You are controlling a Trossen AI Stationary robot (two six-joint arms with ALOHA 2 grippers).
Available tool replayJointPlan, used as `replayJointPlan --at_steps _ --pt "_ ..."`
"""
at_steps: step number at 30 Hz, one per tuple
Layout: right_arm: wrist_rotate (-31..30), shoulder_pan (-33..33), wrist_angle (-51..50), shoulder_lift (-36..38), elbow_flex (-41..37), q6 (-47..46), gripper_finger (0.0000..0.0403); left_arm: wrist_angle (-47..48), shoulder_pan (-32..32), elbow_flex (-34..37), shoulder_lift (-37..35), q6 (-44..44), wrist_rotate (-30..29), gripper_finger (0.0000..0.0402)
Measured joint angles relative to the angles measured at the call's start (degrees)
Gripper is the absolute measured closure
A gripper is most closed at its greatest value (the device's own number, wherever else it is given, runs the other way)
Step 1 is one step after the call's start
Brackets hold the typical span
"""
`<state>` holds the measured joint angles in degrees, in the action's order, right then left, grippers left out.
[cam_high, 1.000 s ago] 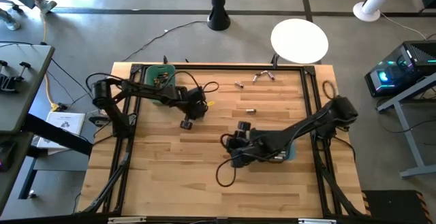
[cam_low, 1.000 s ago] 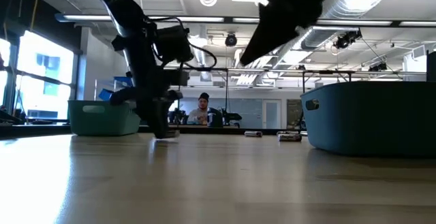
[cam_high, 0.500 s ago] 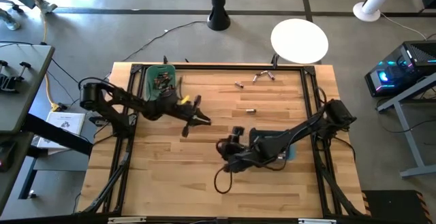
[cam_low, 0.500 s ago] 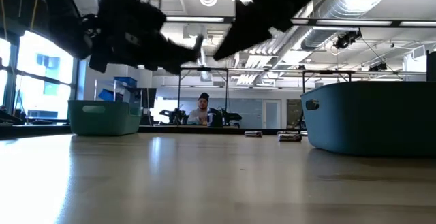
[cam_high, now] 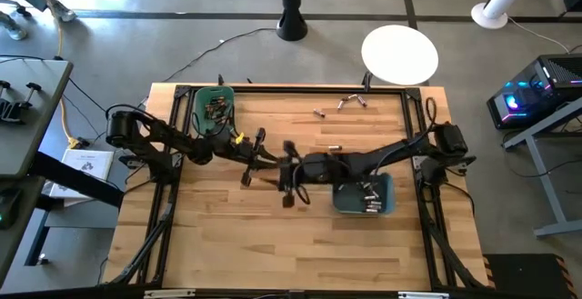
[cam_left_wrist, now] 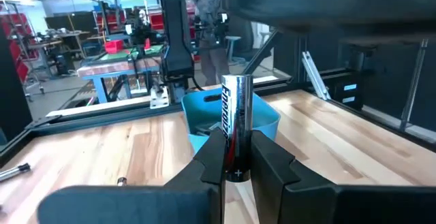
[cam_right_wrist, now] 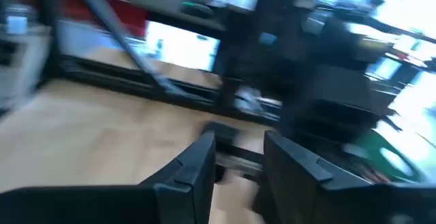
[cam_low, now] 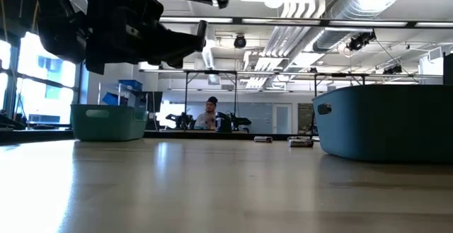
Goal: Sort batteries
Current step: Put the silver battery into the blue bin
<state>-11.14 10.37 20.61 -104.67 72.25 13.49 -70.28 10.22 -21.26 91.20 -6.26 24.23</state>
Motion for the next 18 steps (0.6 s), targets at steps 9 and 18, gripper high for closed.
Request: replayJointPlan --at_steps 9,18 --pt "-24.4 4.2 -20.6 8.6 -0.4 -2.4 0.0285 0.1 -0.2 0.0 0.0 0.2 0.0 0.0374" --pt "-19.8 1.8 17.6 16.8 -28.5 -9.5 0.0285 0.0 -0.4 0.0 0.0 0.2 0.0 0.0373"
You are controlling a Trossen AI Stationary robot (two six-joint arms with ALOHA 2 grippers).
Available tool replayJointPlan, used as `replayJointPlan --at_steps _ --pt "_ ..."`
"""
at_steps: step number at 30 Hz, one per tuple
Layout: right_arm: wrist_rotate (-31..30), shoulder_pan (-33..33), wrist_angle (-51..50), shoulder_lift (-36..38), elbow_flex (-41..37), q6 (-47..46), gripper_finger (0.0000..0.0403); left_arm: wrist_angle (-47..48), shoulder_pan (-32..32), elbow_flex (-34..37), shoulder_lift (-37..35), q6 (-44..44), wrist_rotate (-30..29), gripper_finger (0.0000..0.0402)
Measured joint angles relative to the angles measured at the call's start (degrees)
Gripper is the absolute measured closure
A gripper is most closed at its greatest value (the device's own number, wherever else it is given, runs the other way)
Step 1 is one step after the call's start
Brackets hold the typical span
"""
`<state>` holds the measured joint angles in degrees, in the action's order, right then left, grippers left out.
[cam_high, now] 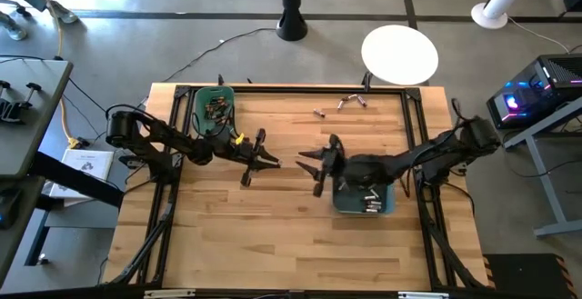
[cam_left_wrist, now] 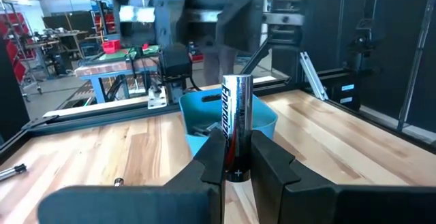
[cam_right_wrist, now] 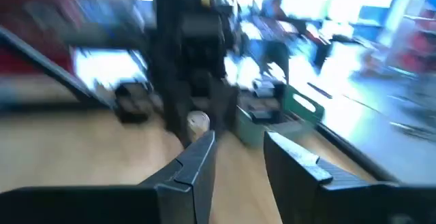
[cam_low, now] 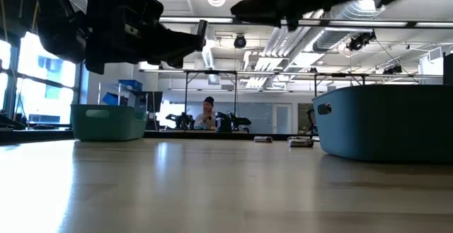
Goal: Sort batteries
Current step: Put the silver battery into the blue bin
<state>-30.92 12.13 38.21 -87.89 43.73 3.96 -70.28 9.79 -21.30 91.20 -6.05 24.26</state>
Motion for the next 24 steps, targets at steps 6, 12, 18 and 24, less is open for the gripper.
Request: replayJointPlan --at_steps 6,12,18,24 --pt "18.9 -6.0 30.9 -5.2 -9.5 -6.0 0.0268 -0.4 -0.2 0.0 0.0 0.0 0.0 0.0372" --pt "25.0 -8.2 29.5 -11.5 -4.4 -4.0 0.0197 -0.4 -0.3 0.0 0.0 1.3 0.0 0.0371" --pt "25.0 -9.2 19.4 -13.0 0.9 -1.1 0.0169 -0.3 -0.3 0.0 0.0 1.6 0.0 0.037" --pt "25.0 -9.1 10.5 -13.0 4.9 -0.9 0.0202 -0.3 -0.6 0.0 0.0 3.0 0.0 0.037"
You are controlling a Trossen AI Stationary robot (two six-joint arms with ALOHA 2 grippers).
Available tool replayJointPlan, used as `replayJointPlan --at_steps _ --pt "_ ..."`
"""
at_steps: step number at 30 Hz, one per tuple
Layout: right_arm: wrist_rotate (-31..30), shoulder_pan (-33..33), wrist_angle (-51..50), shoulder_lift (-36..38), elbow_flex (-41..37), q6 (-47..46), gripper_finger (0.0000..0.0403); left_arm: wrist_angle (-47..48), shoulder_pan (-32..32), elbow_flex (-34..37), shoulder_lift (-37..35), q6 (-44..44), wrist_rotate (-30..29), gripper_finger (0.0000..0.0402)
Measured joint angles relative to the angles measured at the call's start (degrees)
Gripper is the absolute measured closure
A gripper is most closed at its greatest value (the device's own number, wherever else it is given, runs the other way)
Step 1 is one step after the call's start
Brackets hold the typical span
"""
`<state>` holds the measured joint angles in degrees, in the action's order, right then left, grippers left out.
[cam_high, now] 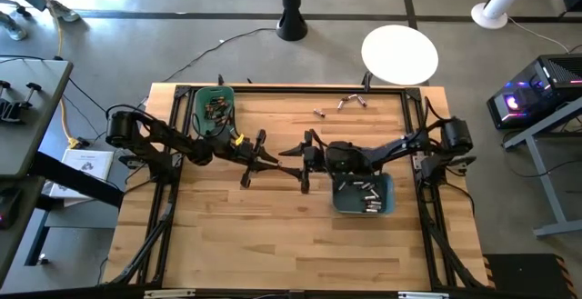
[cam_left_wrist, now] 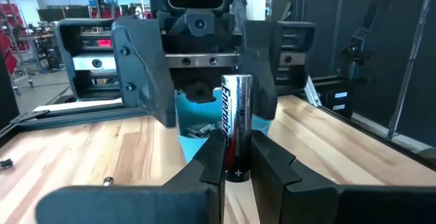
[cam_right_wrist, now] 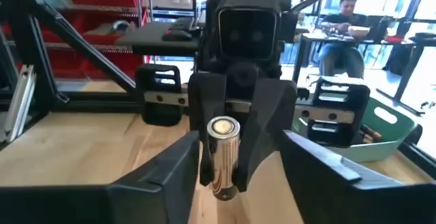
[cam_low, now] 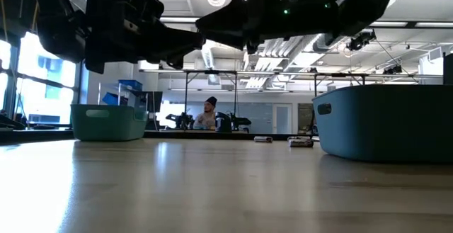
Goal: Sort batteries
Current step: Put the silver battery into the blue bin
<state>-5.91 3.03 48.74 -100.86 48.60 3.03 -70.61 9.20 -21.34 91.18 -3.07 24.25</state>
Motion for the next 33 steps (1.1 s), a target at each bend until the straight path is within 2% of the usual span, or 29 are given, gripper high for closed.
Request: replayJointPlan --at_steps 4,12,20,23,25,29,33 --pt "1.8 0.0 -0.7 0.0 1.2 0.0 0.0247 0.0 -0.7 0.0 0.0 0.0 0.0 0.0369" --pt "5.8 0.0 -3.1 0.0 2.4 0.0 0.0363 0.4 -1.7 0.1 0.0 -0.7 -1.3 0.0369" --pt "5.6 0.7 -4.2 0.0 2.4 -0.2 0.0368 0.4 -1.8 0.1 0.0 -1.5 -2.5 0.0366" --pt "2.7 1.8 -5.3 1.5 2.4 0.3 0.0368 -0.2 -1.8 0.0 0.0 -0.9 -2.6 0.0352" --pt "-1.6 3.1 -10.6 4.6 2.4 0.6 0.0368 -0.2 -1.8 -0.2 0.0 -0.4 -3.1 0.0332" --pt "-7.5 7.6 -29.6 15.3 2.4 -1.9 0.0368 1.5 -1.7 0.0 0.0 -0.5 -3.2 0.0285" --pt "-13.1 13.9 -51.0 26.0 2.4 -13.4 0.0368 3.4 -1.7 0.0 0.0 -2.2 -3.1 0.0251"
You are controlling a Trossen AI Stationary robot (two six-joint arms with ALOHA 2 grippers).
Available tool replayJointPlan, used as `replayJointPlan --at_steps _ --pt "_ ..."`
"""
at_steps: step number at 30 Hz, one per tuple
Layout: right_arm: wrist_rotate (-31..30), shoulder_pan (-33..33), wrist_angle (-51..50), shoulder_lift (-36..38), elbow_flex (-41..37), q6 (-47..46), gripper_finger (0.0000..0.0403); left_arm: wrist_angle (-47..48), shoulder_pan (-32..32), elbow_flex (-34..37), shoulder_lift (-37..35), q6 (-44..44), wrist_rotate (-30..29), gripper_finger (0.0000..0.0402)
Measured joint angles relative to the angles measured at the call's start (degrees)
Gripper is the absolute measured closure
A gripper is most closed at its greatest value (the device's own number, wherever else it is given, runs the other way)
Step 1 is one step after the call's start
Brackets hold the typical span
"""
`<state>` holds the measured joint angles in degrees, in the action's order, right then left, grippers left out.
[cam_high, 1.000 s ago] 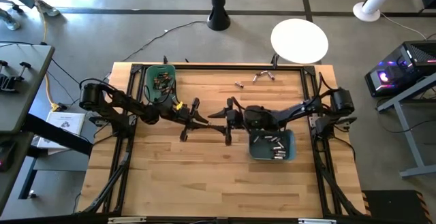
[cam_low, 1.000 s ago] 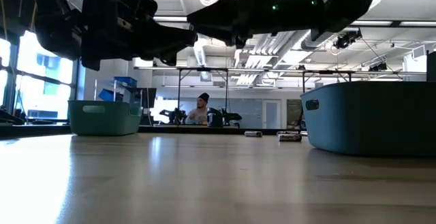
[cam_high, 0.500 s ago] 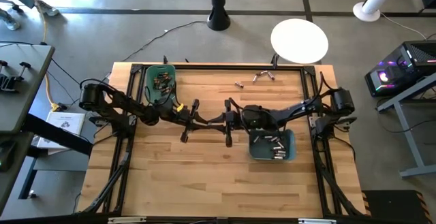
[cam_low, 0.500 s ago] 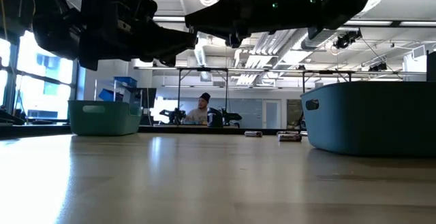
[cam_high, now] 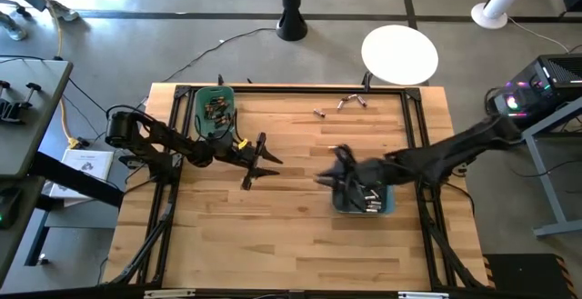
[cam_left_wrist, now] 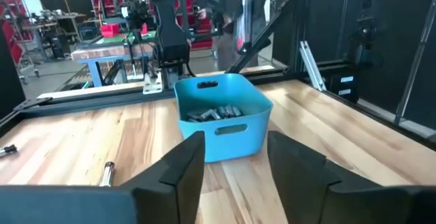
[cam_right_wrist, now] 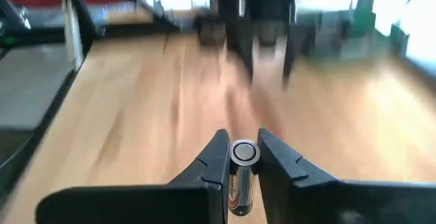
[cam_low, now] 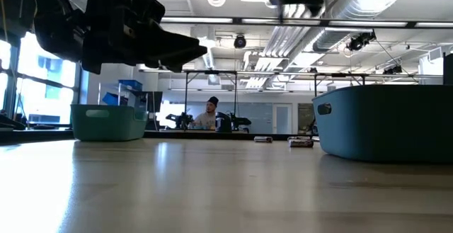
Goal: Sort batteries
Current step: Put the silver battery into the blue bin
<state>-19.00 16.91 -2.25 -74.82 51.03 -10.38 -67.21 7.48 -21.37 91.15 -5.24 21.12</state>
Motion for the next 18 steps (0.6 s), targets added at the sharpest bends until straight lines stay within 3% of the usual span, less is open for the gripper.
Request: replayJointPlan --at_steps 4,6,12,18 --pt "-4.9 5.2 -20.8 5.8 -1.0 -17.0 0.0368 0.1 0.0 0.0 0.0 0.0 0.1 0.0237" --pt "-7.1 6.8 -25.7 6.6 -3.2 -22.2 0.0368 0.2 -0.1 0.0 0.0 0.0 0.2 0.0235" --pt "-2.5 5.7 -26.7 6.2 -12.6 -35.5 0.0368 0.3 -0.1 0.0 0.0 -0.9 0.2 0.0234" --pt "-1.6 3.4 -26.5 5.1 -17.1 -37.8 0.0361 0.0 0.0 0.0 0.0 -2.5 0.3 0.0234"
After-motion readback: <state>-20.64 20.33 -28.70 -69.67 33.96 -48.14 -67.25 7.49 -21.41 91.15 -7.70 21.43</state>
